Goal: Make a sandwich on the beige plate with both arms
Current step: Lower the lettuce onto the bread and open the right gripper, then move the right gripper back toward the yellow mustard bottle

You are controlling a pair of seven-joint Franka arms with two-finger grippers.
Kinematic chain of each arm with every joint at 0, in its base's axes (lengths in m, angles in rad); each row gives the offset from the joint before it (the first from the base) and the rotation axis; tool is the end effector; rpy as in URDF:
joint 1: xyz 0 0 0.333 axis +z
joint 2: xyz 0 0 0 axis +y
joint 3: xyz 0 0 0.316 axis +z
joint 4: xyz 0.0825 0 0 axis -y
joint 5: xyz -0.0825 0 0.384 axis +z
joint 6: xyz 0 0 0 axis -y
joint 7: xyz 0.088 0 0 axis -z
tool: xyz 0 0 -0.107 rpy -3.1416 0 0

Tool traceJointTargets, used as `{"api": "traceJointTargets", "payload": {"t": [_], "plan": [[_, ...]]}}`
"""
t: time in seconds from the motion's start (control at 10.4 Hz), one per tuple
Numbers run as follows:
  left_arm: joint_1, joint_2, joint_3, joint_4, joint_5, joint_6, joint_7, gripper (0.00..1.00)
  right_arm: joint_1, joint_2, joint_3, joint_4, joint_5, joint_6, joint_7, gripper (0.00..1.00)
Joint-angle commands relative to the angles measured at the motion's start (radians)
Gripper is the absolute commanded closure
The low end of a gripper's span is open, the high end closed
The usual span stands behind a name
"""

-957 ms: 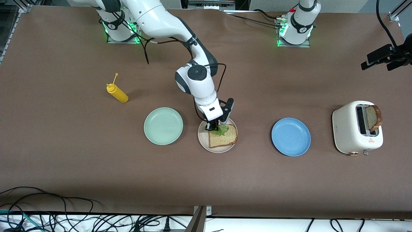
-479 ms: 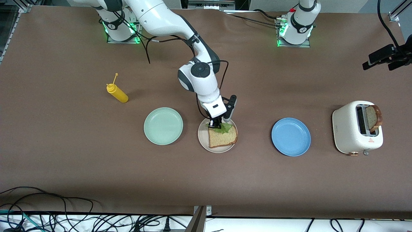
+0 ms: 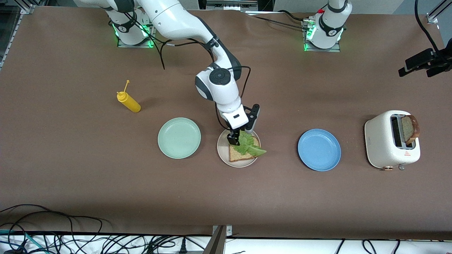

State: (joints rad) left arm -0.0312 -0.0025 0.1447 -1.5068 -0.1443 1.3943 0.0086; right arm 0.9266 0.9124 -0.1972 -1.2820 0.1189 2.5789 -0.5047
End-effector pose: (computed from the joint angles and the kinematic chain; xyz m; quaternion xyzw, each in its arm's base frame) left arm 0.5335 0.0434 0.6423 0.9950 0.0435 -0.0504 0.0750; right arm 0.5539 0.5534 0.2464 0.7935 0.5743 0.2012 0.0053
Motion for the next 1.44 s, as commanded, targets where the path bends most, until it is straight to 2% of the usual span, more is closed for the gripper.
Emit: {"api": "traceJointTargets", "payload": {"t": [0.0,0.29,0.38,0.57,0.67,0.96,1.34], "plan": [[0.004,0.001,-0.001,0.008,-0.012,-0.014,0.008,0.00,0.001,0.017,-0.002,0.027,-0.004,-0.011,0.011,0.07],[0.005,-0.001,-0.002,0.007,-0.012,-0.014,0.008,0.00,-0.009,0.008,-0.005,0.027,-0.001,-0.014,0.002,0.02],[0.005,-0.001,-0.001,0.007,-0.012,-0.014,0.008,0.00,-0.028,-0.003,-0.005,0.027,0.005,-0.055,0.003,0.00],[0.005,0.001,-0.001,0.007,-0.012,-0.014,0.008,0.00,-0.066,-0.084,-0.007,0.020,0.062,-0.194,0.009,0.00],[0.005,0.001,-0.001,0.007,-0.012,-0.014,0.008,0.00,-0.090,-0.140,-0.019,0.017,0.086,-0.306,0.027,0.00],[0.005,0.001,-0.001,0.007,-0.012,-0.014,0.008,0.00,-0.111,-0.289,-0.170,-0.028,0.090,-0.578,0.162,0.00],[0.007,0.001,0.001,0.007,-0.012,-0.014,0.008,0.00,-0.111,-0.433,-0.345,-0.106,0.090,-0.796,0.248,0.00]]}}
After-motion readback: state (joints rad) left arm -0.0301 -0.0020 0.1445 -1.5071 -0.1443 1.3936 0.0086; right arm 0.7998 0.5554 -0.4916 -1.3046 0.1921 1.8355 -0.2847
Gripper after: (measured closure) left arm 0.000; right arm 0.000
